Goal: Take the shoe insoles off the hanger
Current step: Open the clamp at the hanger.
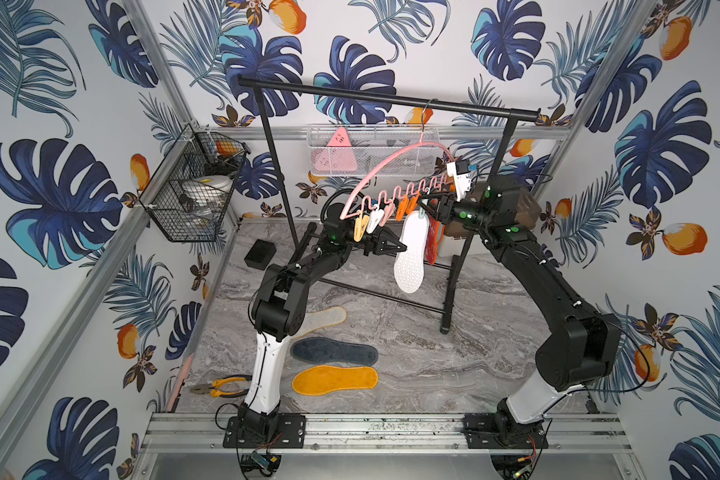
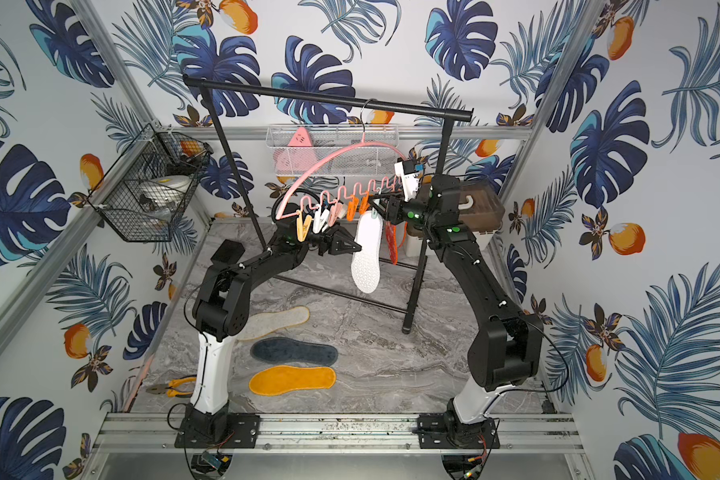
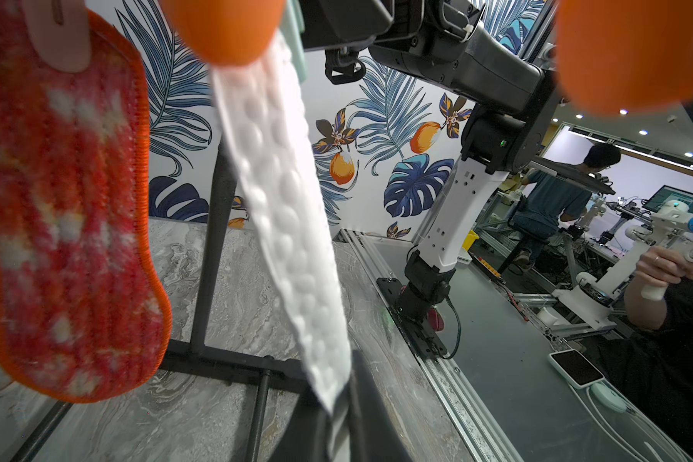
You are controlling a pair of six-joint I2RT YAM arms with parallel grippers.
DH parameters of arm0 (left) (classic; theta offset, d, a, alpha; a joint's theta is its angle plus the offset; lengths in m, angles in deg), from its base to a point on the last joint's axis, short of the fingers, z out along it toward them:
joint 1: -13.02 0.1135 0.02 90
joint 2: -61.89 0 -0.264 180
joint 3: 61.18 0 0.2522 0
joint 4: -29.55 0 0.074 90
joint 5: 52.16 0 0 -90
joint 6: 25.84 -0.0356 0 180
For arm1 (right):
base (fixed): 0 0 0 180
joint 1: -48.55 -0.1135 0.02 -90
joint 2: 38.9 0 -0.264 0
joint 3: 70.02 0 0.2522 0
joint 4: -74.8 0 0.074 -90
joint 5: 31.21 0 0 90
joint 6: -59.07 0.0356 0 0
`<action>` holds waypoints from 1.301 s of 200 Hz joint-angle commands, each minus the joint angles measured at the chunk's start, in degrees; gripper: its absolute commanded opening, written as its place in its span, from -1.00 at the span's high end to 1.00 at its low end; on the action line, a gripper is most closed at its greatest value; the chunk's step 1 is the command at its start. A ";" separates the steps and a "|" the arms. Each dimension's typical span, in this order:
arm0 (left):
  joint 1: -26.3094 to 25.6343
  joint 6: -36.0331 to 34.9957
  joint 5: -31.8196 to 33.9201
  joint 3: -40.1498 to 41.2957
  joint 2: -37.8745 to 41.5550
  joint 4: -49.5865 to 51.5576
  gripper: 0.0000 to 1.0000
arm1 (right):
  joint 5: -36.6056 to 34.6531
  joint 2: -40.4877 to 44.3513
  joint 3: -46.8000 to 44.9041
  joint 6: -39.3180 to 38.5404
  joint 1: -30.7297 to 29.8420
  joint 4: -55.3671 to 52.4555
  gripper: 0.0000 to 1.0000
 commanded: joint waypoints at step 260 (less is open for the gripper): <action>0.99 -2.34 5.32 9.16 2.42 -5.46 0.71 | -5.89 2.13 -0.62 0.74 0.12 -1.74 0.33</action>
